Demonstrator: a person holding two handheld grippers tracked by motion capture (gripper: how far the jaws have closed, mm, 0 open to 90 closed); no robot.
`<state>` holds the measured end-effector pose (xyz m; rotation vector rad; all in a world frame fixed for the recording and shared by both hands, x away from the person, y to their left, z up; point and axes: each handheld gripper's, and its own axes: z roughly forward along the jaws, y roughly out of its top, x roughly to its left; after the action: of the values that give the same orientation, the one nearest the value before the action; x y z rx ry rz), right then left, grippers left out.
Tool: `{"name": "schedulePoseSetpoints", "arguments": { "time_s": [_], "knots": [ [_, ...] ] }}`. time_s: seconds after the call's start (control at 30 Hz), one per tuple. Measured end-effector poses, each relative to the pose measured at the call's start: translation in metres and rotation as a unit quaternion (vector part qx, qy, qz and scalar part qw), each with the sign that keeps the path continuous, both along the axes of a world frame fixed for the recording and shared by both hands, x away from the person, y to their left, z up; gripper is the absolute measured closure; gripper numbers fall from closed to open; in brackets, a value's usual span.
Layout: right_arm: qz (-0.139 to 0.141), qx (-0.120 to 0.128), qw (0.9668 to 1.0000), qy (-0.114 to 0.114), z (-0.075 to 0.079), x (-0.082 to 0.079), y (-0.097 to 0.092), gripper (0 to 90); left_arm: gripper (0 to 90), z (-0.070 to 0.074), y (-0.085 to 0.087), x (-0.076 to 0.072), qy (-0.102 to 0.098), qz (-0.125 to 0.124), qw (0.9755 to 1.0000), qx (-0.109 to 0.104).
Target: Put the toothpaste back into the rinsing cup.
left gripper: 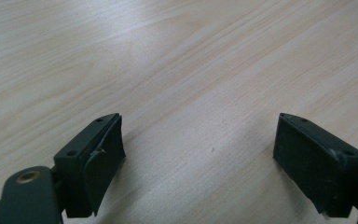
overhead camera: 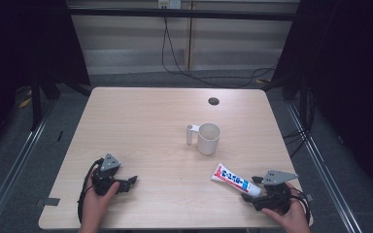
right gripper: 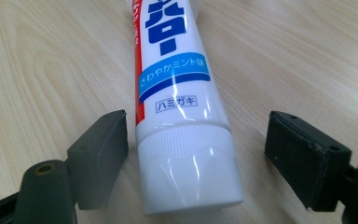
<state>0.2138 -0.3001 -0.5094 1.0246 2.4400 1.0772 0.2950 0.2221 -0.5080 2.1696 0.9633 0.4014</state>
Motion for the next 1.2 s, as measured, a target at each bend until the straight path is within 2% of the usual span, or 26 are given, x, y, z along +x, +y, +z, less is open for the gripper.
{"name": "schedulePoseSetpoints", "arguments": {
  "time_s": [0.2,0.3,0.4,0.43,0.5,0.67,0.83,0.87,0.9,0.93,1.2],
  "knots": [
    [-0.002,0.001,1.0,0.002,0.0,0.0,0.001,20.8,15.7,0.0,0.0,0.0,0.0,0.0,1.0,0.0],
    [-0.005,-0.015,0.9998,0.016,0.004,0.002,0.003,20.8,15.7,0.0,0.0,0.0,0.0,0.0,1.0,0.0],
    [-0.005,-0.047,0.9975,0.053,0.012,0.007,0.01,19.7,15.7,0.0,0.0,0.0,0.0,0.0,1.0,0.0],
    [-0.005,-0.047,0.9975,0.053,0.012,0.007,0.01,19.7,15.7,0.0,0.0,0.0,0.0,0.0,1.0,0.0],
    [-0.002,-0.059,0.9956,0.072,0.016,0.01,0.013,20.9,15.7,0.0,0.0,0.0,0.0,0.001,1.0,0.001],
    [0.004,-0.084,0.9914,0.101,0.026,0.02,0.019,23.3,15.7,0.0,0.0,0.0,0.0,0.001,1.0,0.001],
    [0.011,-0.093,0.9892,0.113,0.032,0.027,0.026,25.6,15.7,0.0,0.0,0.0,0.0,0.001,1.0,0.001],
    [0.013,-0.103,0.9877,0.116,0.035,0.031,0.03,26.0,15.7,0.0,0.0,0.0,0.0,0.001,1.0,0.001],
    [0.013,-0.103,0.9877,0.116,0.035,0.031,0.03,26.0,15.7,0.0,0.0,0.0,0.0,0.001,1.0,0.001],
    [0.016,-0.116,0.9857,0.122,0.036,0.034,0.034,26.0,15.7,0.0,0.0,0.0,0.0,0.001,1.0,0.001],
    [0.021,-0.136,0.9811,0.136,0.044,0.047,0.047,27.1,15.7,0.0,0.0,0.0,0.0,0.001,1.0,0.0]
  ]
}}
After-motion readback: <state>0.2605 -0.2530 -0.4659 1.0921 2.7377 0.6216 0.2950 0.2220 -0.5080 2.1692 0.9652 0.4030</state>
